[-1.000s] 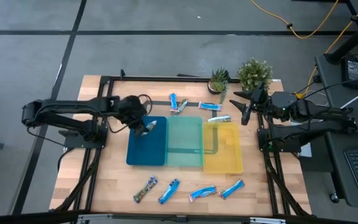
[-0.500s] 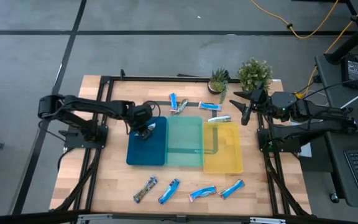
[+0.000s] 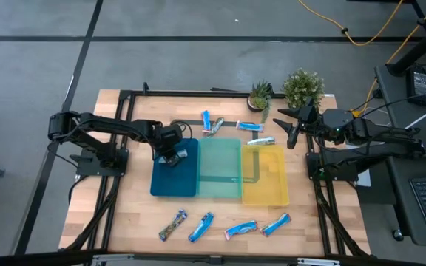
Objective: Pick and place Granola Bars by type
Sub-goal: Put the left blue granola bar into the green bin
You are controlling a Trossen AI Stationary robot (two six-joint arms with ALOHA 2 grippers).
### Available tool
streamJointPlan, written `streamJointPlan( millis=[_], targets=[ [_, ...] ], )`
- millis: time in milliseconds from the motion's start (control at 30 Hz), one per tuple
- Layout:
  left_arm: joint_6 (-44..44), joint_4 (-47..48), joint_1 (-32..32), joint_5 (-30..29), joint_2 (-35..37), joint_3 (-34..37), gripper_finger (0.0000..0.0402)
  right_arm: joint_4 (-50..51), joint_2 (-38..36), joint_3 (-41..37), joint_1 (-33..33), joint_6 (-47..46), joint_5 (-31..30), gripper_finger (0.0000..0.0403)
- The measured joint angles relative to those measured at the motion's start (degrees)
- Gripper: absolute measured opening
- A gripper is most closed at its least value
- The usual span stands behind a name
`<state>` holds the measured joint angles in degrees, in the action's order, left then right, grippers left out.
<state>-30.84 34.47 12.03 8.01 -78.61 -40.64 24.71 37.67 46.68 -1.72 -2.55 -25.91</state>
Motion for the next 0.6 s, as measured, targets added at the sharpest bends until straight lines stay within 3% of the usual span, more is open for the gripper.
streamJointPlan(
  millis=[267, 600],
  targets=[
    [0.11, 0.29, -0.75, 0.07, 0.26, -0.47, 0.0073, 0.0, 0.0, 0.0, 0.02, -0.02, 0.0, 0.0186],
    [0.22, 0.08, -7.7, -1.42, 2.27, -8.65, 0.0068, 0.55, 0.0, 0.02, 0.0, 0.02, 0.02, 0.0186]
  ],
)
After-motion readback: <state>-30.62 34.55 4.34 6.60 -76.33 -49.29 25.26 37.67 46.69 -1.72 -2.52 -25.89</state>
